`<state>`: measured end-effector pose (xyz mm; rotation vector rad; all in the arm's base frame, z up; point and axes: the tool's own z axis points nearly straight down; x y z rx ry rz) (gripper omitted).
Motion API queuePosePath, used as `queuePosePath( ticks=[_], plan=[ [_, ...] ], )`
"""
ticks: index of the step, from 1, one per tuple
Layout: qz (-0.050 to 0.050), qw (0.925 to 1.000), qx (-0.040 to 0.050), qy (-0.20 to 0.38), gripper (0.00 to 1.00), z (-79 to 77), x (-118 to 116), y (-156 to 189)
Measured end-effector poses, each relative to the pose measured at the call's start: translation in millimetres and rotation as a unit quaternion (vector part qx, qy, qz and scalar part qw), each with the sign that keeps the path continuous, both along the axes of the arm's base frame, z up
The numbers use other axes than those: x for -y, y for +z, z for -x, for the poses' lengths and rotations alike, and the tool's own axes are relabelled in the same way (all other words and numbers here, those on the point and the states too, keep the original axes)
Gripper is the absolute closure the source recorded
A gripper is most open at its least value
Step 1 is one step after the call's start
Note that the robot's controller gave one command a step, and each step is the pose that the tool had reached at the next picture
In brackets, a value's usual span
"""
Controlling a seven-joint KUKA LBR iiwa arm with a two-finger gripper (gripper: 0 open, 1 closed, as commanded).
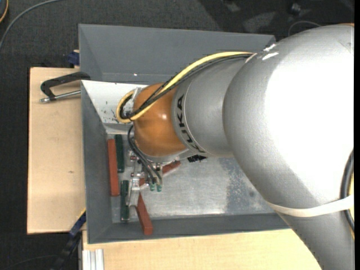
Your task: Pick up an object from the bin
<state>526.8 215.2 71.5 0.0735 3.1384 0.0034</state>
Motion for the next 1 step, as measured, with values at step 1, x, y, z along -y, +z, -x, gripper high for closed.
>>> queuePosePath(
  ticks=[1],
  plan=[
    [0.002,0.9994,-0.0018,-0.033,0.0,8.6,73.7,-0.9]
  ],
)
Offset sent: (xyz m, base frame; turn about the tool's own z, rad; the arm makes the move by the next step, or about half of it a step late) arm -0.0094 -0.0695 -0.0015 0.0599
